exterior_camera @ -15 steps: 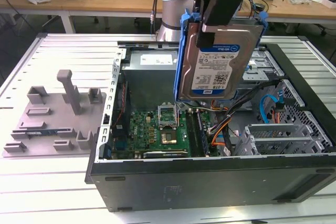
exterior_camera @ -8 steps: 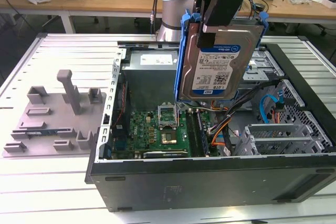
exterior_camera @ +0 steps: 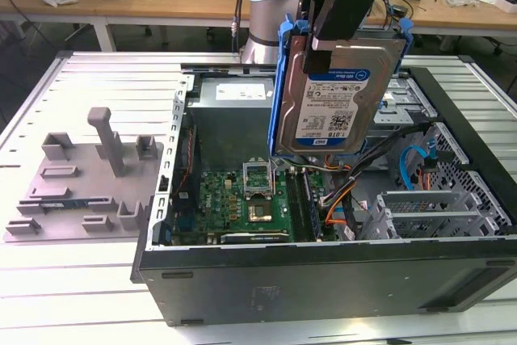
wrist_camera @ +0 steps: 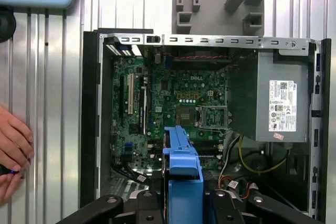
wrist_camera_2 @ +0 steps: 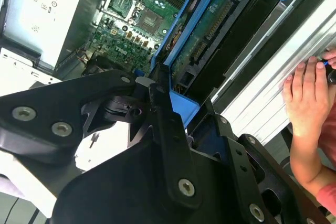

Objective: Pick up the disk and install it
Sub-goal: 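Insert the disk into the insertion slot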

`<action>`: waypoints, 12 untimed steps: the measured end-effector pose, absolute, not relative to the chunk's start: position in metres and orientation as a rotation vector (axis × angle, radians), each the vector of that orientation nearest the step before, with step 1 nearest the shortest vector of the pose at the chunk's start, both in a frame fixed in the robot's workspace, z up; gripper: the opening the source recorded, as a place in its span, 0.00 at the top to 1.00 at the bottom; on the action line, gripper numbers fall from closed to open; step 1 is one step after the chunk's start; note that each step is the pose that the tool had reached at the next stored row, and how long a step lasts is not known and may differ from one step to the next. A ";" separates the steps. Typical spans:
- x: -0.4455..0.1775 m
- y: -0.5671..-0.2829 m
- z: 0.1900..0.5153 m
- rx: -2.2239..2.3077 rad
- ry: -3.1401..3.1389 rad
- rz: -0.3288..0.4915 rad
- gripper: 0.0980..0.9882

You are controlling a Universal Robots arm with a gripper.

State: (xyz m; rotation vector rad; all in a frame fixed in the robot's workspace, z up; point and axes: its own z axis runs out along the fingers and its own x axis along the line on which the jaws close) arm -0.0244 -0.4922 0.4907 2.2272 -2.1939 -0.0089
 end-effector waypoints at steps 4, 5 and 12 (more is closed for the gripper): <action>-0.024 -0.501 0.490 2.228 -2.210 -0.021 0.70; -0.024 -0.503 0.490 2.228 -2.211 -0.021 0.70; -0.017 -0.518 0.490 2.228 -2.211 -0.022 0.70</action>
